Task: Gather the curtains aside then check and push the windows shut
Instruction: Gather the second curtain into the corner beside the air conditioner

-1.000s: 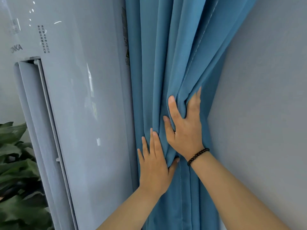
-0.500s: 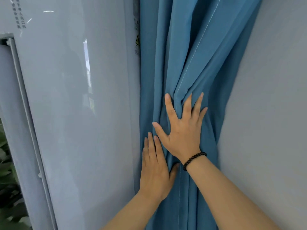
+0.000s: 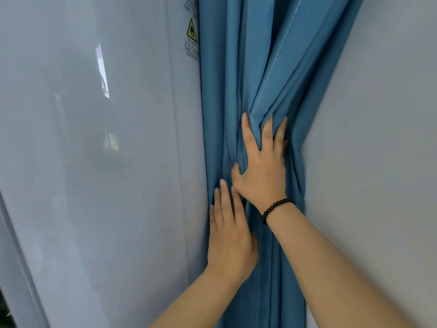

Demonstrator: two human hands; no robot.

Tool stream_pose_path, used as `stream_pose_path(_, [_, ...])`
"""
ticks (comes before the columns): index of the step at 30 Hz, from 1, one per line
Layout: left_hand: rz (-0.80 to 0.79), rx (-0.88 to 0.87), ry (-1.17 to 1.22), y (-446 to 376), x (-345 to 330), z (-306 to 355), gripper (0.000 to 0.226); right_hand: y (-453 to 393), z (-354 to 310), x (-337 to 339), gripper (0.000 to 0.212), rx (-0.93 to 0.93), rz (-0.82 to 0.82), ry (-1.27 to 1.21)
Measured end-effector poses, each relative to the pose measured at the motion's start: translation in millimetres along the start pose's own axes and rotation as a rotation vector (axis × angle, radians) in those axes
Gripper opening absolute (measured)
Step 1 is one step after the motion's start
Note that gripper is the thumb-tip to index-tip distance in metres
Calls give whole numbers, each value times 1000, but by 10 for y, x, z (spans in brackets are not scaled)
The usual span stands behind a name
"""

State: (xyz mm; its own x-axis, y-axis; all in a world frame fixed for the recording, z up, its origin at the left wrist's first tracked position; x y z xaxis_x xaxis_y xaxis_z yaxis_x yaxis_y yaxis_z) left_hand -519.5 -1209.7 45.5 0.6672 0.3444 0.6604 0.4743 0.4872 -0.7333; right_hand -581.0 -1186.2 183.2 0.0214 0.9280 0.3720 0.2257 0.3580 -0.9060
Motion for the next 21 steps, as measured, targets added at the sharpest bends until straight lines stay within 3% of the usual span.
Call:
stream_pose_path(10, [-79, 47, -41, -200, -284, -194, 122, -131, 25, -298, 109, 28, -73, -129])
stream_pose_path(15, [-67, 37, -44, -316, -317, -171, 112, -237, 41, -445, 111, 23, -116, -155])
stream_pose_path(18, [-51, 56, -47, -375, -366, -234, 117, -280, 67, -565, 113, 9, -143, -158])
stream_pose_path(21, [-136, 123, -17, -402, -499, -371, 110, -303, 88, -693, 116, -7, -177, -142])
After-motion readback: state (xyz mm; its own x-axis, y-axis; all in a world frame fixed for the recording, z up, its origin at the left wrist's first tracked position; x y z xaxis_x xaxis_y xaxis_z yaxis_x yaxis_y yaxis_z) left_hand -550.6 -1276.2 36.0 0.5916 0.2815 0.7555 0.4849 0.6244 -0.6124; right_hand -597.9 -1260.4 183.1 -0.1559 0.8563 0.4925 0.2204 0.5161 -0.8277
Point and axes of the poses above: each hand's wrist, its own y-axis away from the middle knuckle, its own x-axis out of the back of the hand, z = x × y, the point moved 10 cm from there along -y, towards the middle knuckle, and after that the axes turned 3 degrees about -x, right-handed, at the moved point
